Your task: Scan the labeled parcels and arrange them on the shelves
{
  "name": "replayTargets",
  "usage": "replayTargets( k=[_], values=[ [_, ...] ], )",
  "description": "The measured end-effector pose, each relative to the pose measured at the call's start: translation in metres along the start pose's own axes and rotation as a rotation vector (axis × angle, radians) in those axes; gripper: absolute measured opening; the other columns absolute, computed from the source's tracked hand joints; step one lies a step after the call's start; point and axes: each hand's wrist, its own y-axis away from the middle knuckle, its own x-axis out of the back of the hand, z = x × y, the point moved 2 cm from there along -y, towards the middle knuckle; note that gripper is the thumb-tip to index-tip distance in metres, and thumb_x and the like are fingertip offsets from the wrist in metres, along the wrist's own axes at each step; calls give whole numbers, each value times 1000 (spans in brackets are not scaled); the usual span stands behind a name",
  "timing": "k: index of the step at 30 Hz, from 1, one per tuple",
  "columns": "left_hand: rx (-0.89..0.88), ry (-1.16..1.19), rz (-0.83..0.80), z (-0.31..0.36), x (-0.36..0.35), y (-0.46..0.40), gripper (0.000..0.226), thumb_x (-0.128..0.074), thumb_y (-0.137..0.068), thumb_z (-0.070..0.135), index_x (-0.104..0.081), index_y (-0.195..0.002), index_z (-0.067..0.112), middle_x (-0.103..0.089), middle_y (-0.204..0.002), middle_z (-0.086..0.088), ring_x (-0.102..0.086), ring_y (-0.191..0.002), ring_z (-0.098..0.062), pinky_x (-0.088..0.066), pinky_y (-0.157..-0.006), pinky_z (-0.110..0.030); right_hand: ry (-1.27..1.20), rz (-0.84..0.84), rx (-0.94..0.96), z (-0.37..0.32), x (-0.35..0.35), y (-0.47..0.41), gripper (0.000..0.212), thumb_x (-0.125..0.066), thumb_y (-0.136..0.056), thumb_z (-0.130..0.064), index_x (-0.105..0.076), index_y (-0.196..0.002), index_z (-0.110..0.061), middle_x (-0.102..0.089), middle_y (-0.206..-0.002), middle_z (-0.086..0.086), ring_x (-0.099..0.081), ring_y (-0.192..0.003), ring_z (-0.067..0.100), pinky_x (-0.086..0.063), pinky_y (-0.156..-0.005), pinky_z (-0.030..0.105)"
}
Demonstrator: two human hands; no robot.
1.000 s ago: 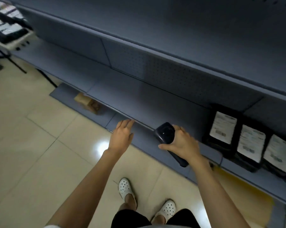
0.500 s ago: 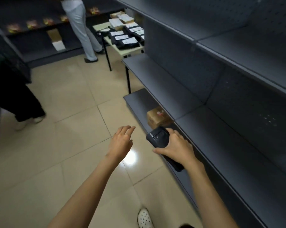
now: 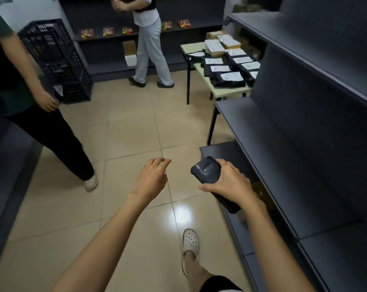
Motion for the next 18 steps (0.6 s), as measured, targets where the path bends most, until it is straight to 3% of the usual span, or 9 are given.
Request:
replayTargets(
  k=[9, 18],
  values=[
    [96, -37, 26, -145, 20, -217, 50, -70, -86, 16, -56, -134, 12, -60, -126, -9, -54, -116, -34, -48, -92, -44, -2, 18, 69, -87, 39, -255, 83, -80, -62, -59, -47, -132, -30, -57, -127, -6, -59, -111, 22, -41, -79, 34],
    [109, 24, -4, -260, -1, -417, 46, -66, -90, 27, -55, -134, 16, -60, -126, -6, -52, -119, -30, -49, -92, -47, 38, -5, 21, -124, 39, -463, 83, -79, -58, -62, -48, -129, -31, -57, -122, -9, -61, -108, 20, -49, -85, 37]
  ],
)
